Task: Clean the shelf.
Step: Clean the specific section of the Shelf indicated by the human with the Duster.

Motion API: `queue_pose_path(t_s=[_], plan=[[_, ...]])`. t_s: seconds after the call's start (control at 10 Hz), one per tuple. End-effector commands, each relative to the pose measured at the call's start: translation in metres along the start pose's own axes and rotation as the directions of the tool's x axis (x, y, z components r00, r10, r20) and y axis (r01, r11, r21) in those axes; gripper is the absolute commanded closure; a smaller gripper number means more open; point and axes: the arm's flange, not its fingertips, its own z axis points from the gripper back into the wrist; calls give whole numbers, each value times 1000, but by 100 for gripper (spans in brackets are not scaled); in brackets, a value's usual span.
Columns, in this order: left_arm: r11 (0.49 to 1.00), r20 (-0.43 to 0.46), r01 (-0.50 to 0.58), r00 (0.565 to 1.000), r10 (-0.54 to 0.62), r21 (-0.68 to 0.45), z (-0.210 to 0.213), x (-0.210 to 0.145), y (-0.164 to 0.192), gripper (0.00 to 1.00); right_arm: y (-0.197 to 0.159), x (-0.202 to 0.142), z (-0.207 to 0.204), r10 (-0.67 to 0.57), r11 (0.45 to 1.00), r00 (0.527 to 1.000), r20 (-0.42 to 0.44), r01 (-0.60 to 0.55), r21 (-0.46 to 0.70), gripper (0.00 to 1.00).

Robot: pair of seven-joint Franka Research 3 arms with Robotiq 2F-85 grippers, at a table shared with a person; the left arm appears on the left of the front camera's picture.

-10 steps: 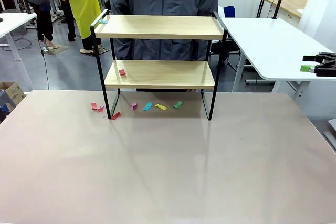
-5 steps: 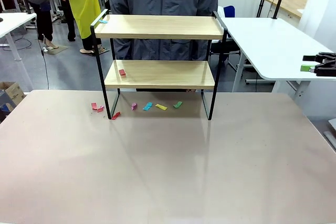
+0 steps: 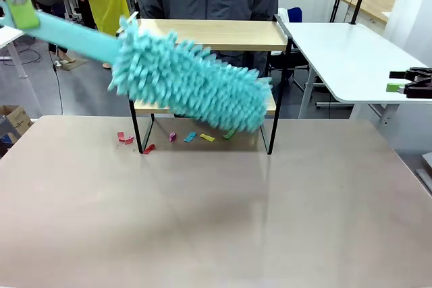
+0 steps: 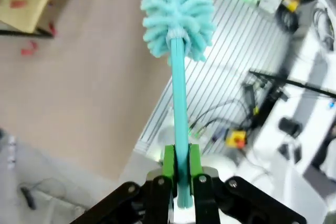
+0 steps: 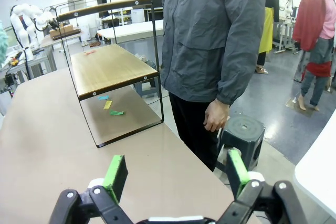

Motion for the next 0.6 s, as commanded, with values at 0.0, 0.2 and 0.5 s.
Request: queue_pose_path(t_s=[0.0, 0.2, 0.5], plan=[[993, -138, 67, 989, -53, 101, -20, 6, 13, 87, 1, 4, -2, 6, 1000, 1000, 2, -6, 2, 0], [991, -285, 101, 956, -71, 91, -64, 19, 27, 87, 1, 4, -2, 6, 1000, 1000, 2, -6, 2, 0], [988, -331, 104, 942, -62, 112, -105, 31, 38, 87, 1, 4, -2, 6, 1000, 1000, 2, -6, 2, 0]])
